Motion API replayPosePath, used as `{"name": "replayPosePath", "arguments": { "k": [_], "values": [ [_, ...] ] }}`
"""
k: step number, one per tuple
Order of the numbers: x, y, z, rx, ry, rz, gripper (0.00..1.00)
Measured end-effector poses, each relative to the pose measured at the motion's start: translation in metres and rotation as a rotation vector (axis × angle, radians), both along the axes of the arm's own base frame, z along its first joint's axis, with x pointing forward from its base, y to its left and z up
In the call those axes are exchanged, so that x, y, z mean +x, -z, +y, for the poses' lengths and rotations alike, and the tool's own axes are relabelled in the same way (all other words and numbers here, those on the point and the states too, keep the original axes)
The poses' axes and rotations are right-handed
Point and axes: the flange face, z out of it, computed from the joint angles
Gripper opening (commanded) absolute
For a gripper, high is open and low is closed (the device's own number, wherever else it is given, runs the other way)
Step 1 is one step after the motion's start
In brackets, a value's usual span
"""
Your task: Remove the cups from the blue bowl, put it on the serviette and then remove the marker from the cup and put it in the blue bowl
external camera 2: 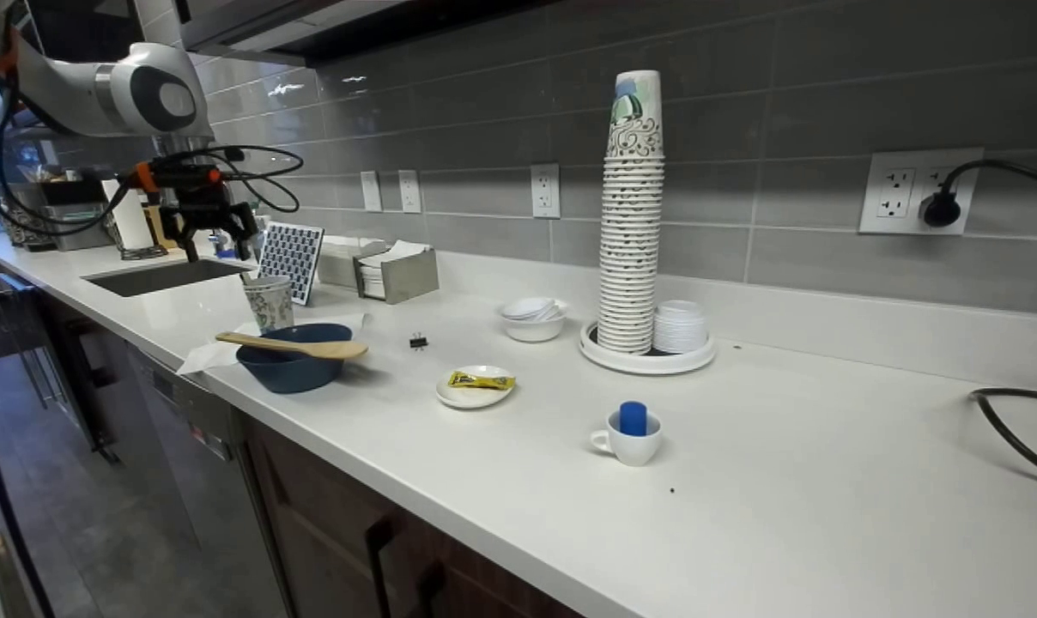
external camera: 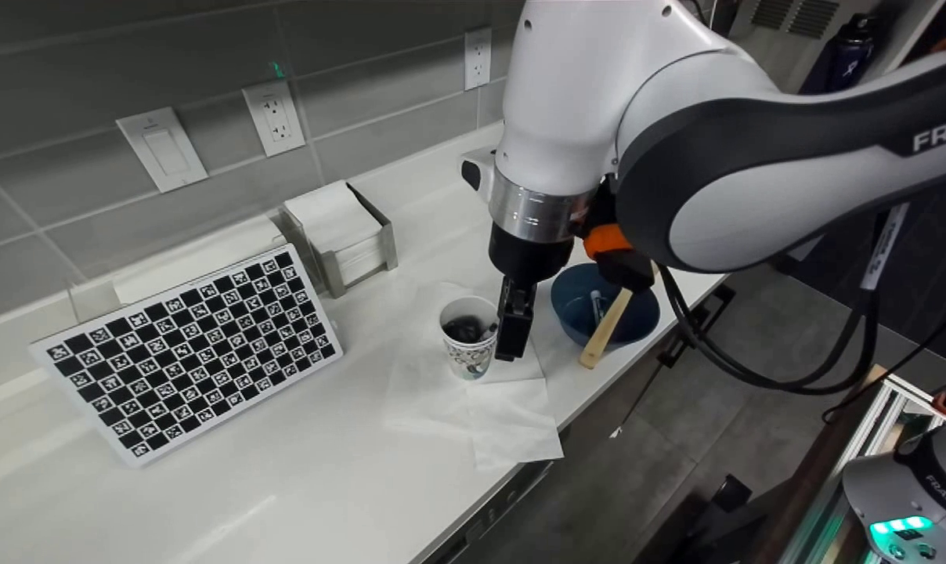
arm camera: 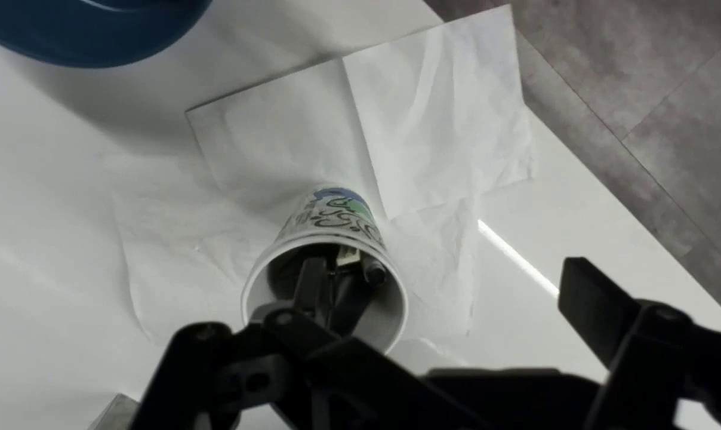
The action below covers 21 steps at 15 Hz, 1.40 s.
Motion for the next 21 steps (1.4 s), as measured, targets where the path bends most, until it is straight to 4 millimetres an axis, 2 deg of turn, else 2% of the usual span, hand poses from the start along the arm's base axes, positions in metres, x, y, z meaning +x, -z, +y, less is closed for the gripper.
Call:
{"name": "replayPosePath", "arguments": {
  "k": [3,7,15,17,21],
  "values": [
    [0.001,0.002,0.010,-0.081,-0.101,-0.070,1.00],
    [0.001,0.009,0.024,-0.089,-0.159,-0.070,1.00],
    [0.005,0.021,0.027,-0.086,-0.215,-0.069,0.99],
    [0.008,0.028,0.027,-0.091,-0.242,-0.069,0.75],
    [0.014,0.040,0.022,-0.112,-0.265,-0.062,0.48]
  ]
}}
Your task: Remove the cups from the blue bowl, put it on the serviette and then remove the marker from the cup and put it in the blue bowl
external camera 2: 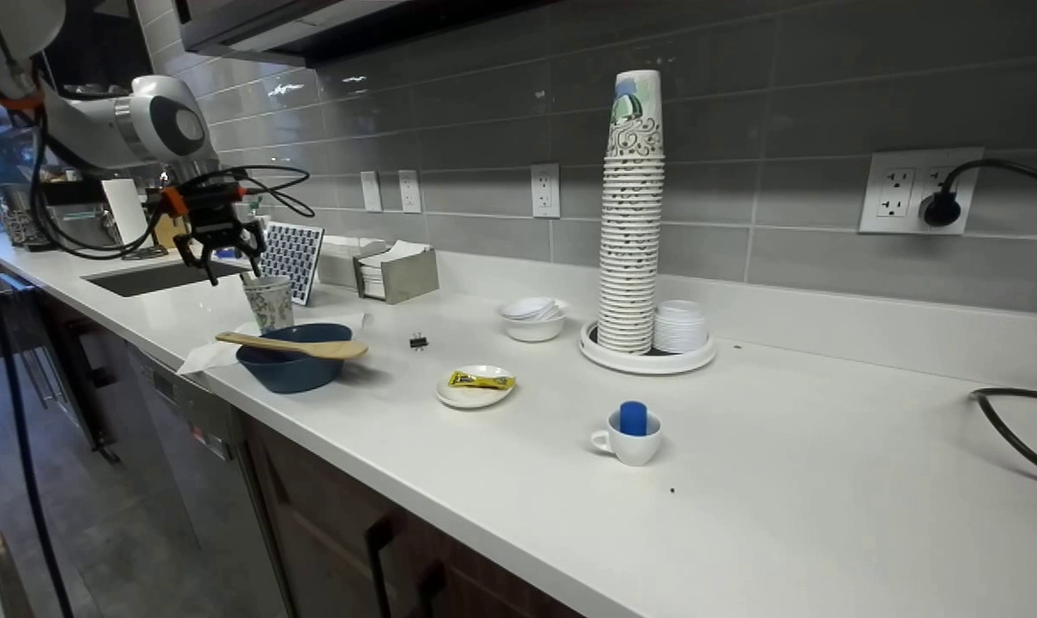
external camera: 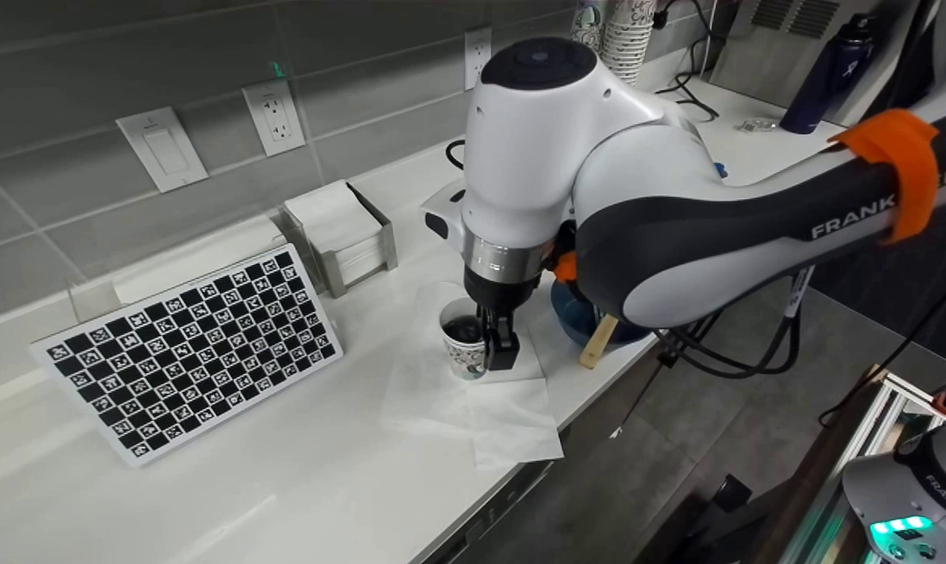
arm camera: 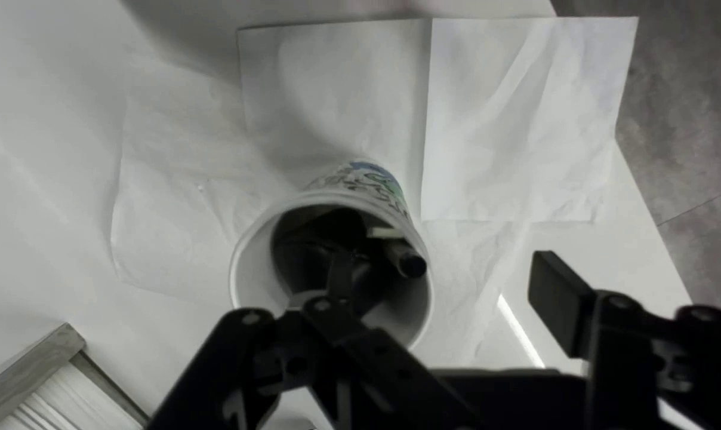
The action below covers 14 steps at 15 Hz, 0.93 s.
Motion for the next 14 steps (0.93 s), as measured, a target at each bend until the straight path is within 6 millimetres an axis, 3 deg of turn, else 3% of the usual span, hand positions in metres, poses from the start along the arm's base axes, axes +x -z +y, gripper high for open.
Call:
{"name": "replayPosePath", "arguments": {
  "k": [7,14],
  "values": [
    [0.0059,0.0000,-0.0032,0.003,-0.004,-0.022,0.00],
    [0.0092,-0.0044,-0.0039,0.006,-0.013,-0.051,0.03]
  ]
}}
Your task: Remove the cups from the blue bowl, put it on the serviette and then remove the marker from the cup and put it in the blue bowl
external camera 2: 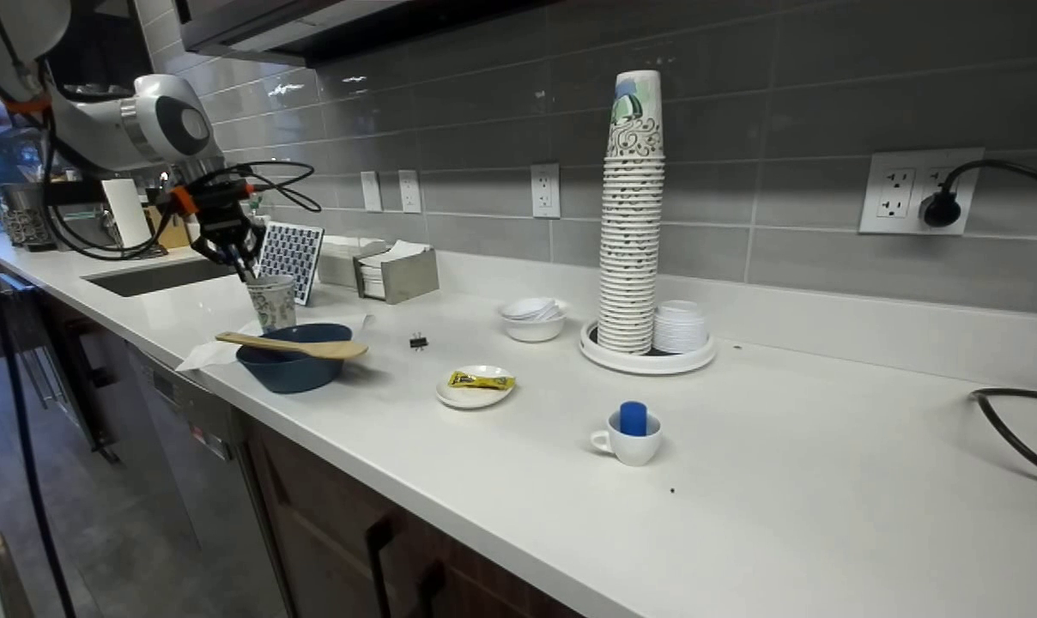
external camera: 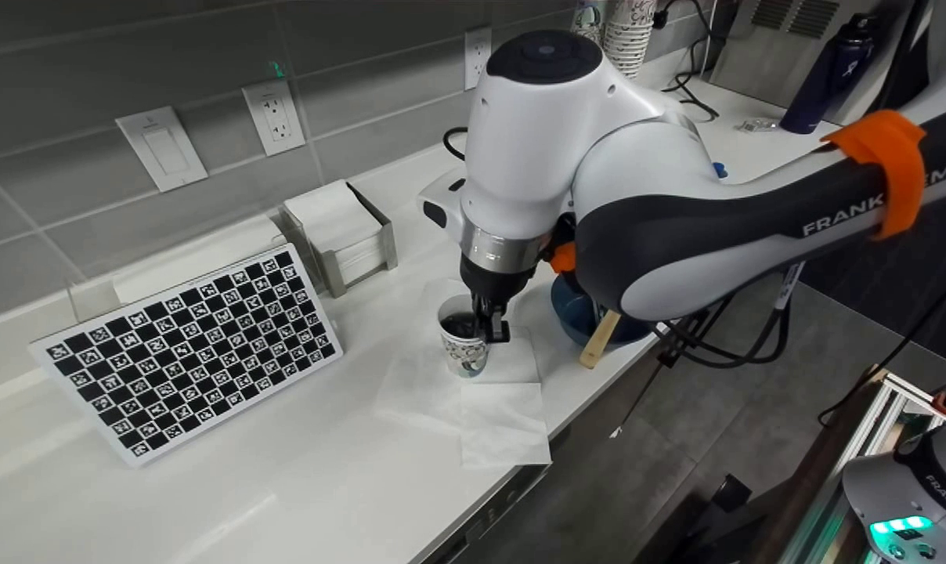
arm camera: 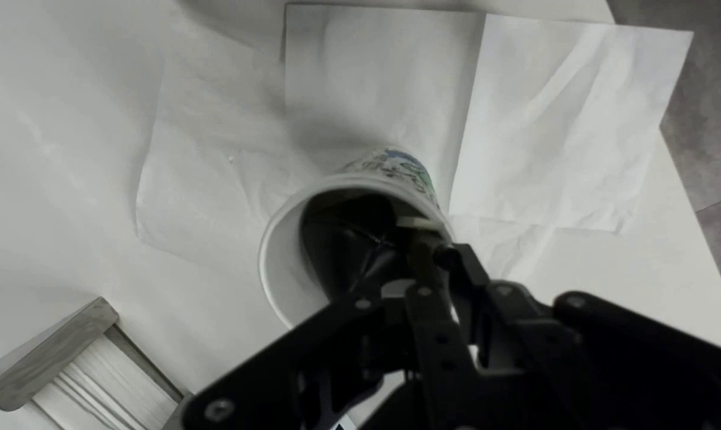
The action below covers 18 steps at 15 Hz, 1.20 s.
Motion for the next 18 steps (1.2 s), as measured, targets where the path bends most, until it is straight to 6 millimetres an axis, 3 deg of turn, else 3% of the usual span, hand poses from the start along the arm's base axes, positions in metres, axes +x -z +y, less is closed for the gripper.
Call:
{"name": "replayPosePath", "arguments": {
  "k": [5,12,16,18],
  "values": [
    [-0.002,-0.029,-0.003,-0.008,-0.014,-0.030,0.03],
    [-0.016,-0.095,-0.015,-0.009,-0.044,-0.108,0.03],
    [-0.020,-0.142,-0.047,0.010,0.008,-0.174,0.03],
    [-0.024,-0.146,-0.079,0.005,0.068,-0.133,0.03]
  ]
}}
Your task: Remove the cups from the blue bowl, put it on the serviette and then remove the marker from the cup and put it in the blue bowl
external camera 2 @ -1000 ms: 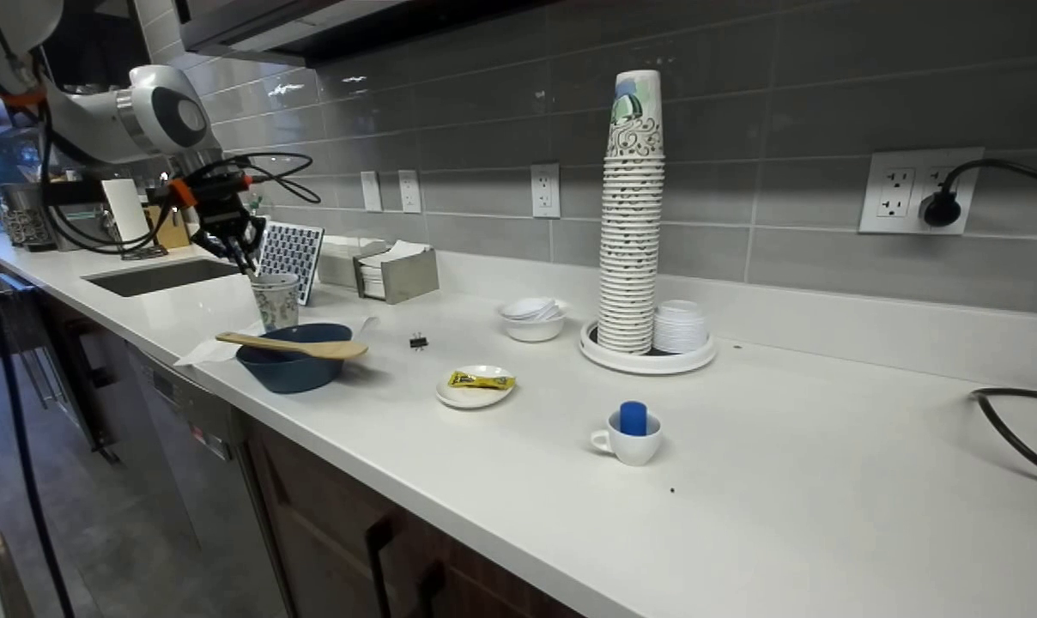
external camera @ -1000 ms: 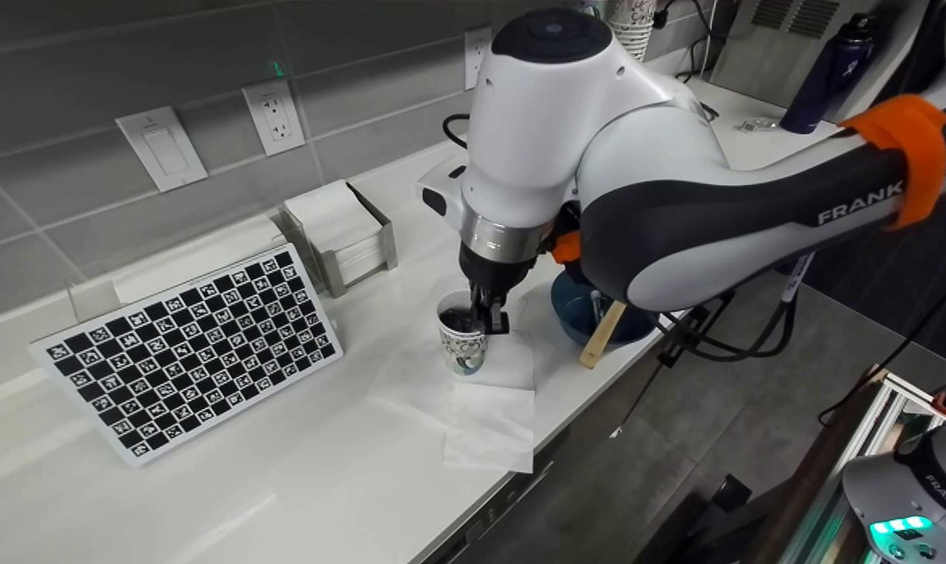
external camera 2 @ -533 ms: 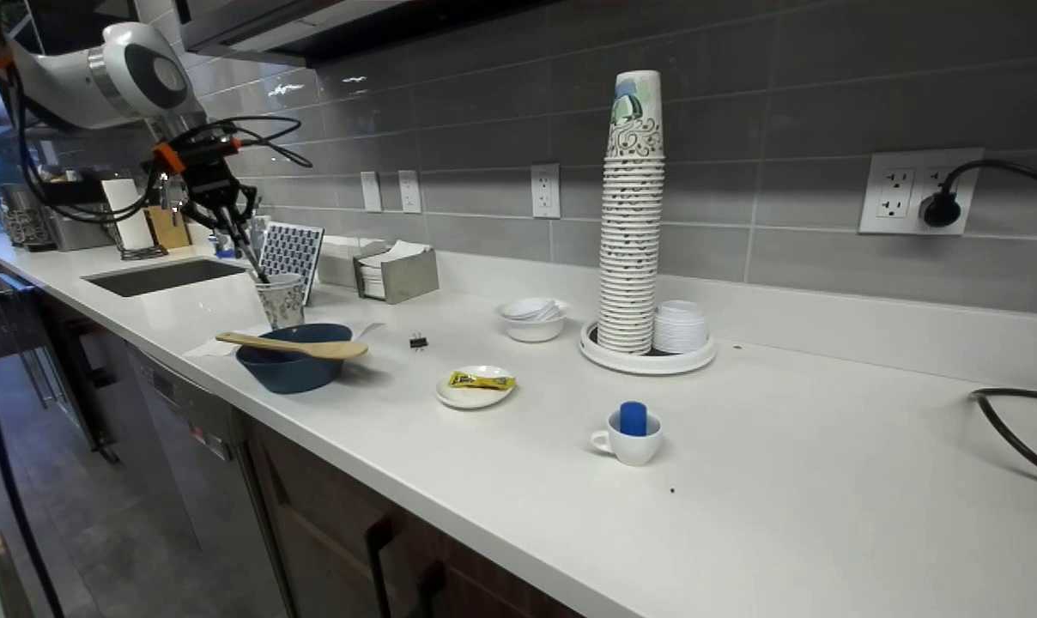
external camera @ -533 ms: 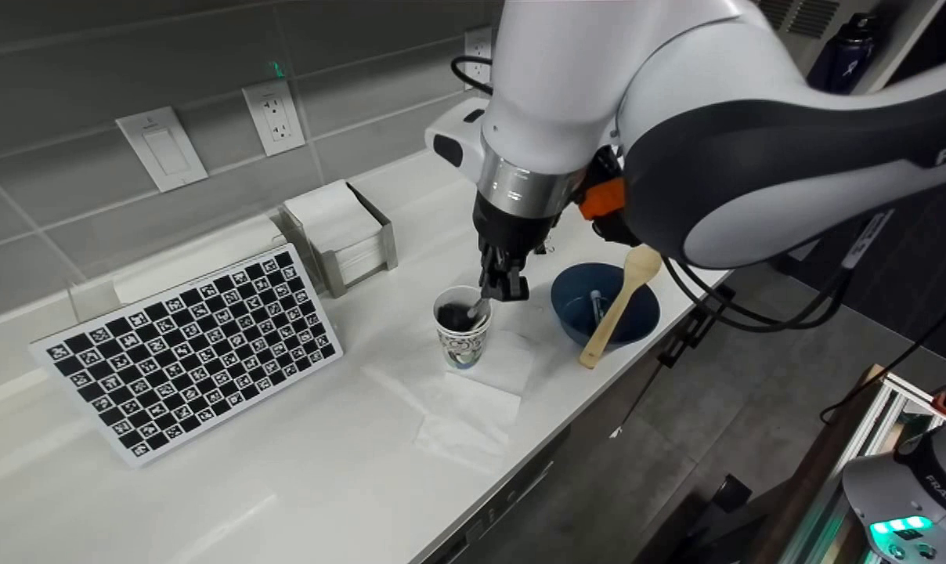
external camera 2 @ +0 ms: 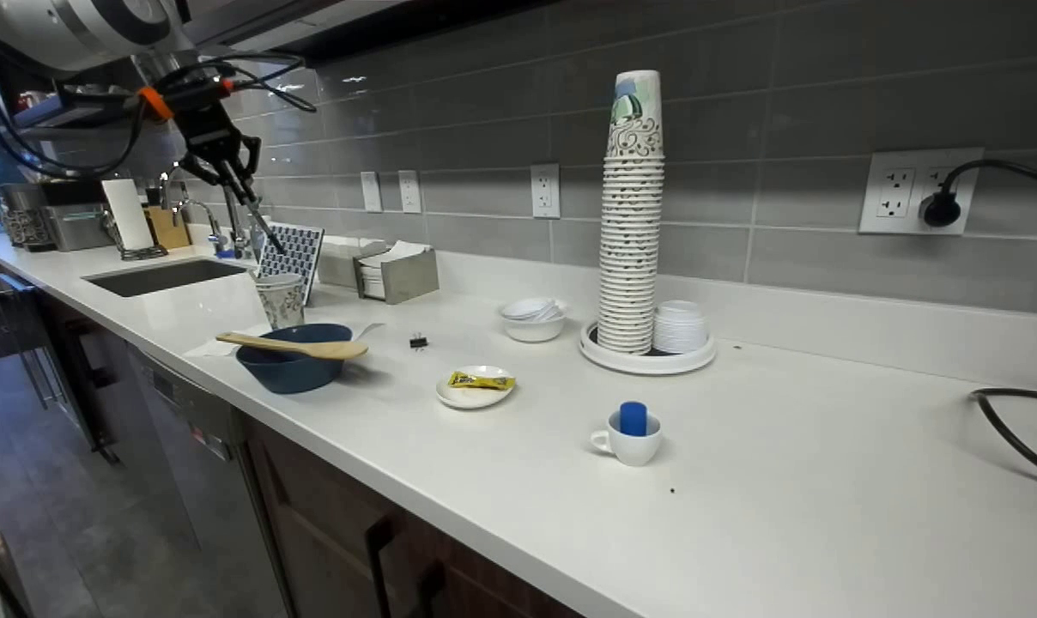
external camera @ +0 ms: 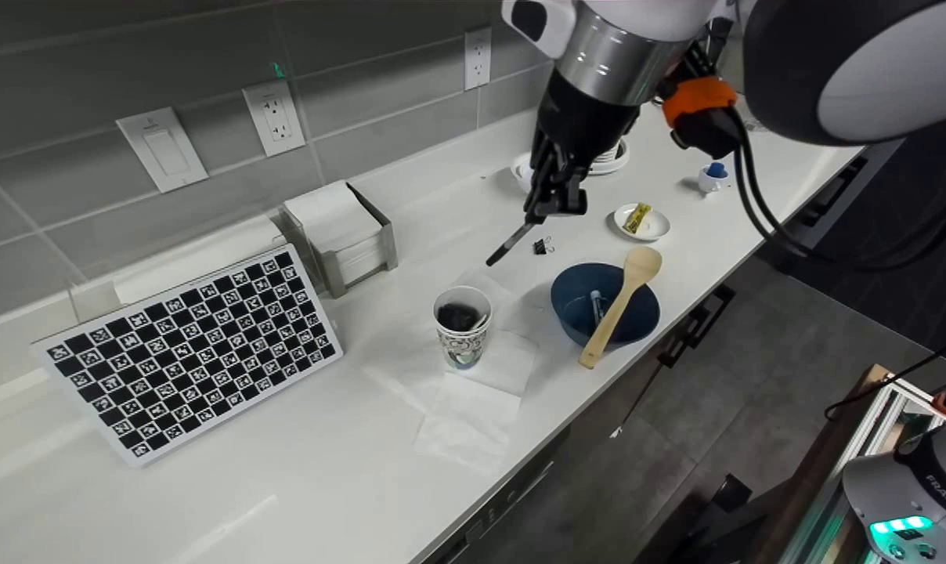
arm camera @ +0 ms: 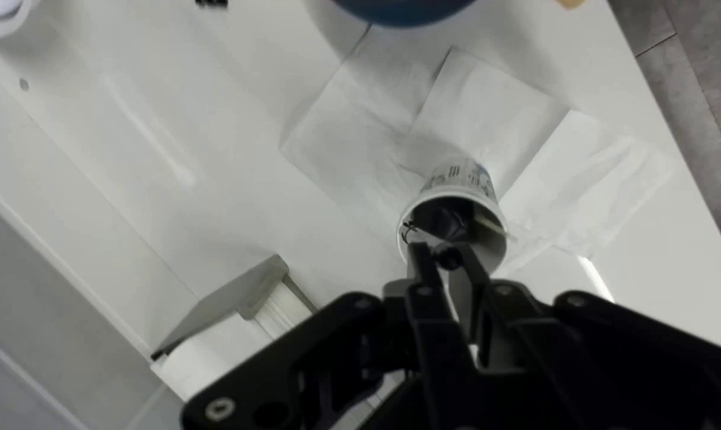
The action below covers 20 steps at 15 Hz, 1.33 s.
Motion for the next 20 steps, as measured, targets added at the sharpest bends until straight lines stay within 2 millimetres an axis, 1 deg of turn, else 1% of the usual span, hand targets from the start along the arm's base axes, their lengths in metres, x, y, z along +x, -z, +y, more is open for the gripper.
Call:
{"name": "replayPosePath", "arguments": {
  "k": [1,2,3,5,7,9,11,13,14,15,18,20],
  "values": [
    [-0.003,0.006,-0.017,0.002,0.028,0.047,0.03],
    [-0.007,0.015,-0.034,0.003,0.057,0.102,0.03],
    [-0.010,0.028,-0.048,0.003,0.085,0.151,0.03],
    [-0.013,0.056,-0.071,-0.007,0.153,0.209,0.03],
    [-0.012,0.082,-0.090,-0.004,0.254,0.226,0.03],
    [-0.012,0.102,-0.109,-0.022,0.357,0.238,0.03],
    [-0.011,0.117,-0.123,-0.046,0.441,0.244,0.03],
    [-0.007,0.124,-0.130,-0.053,0.507,0.238,0.03],
    [-0.005,0.126,-0.132,-0.048,0.531,0.227,0.21],
    [-0.002,0.127,-0.132,-0.042,0.550,0.214,0.38],
    [0.005,0.125,-0.129,-0.009,0.593,0.179,0.57],
    [0.008,0.120,-0.127,0.008,0.611,0.162,0.71]
  ]
}}
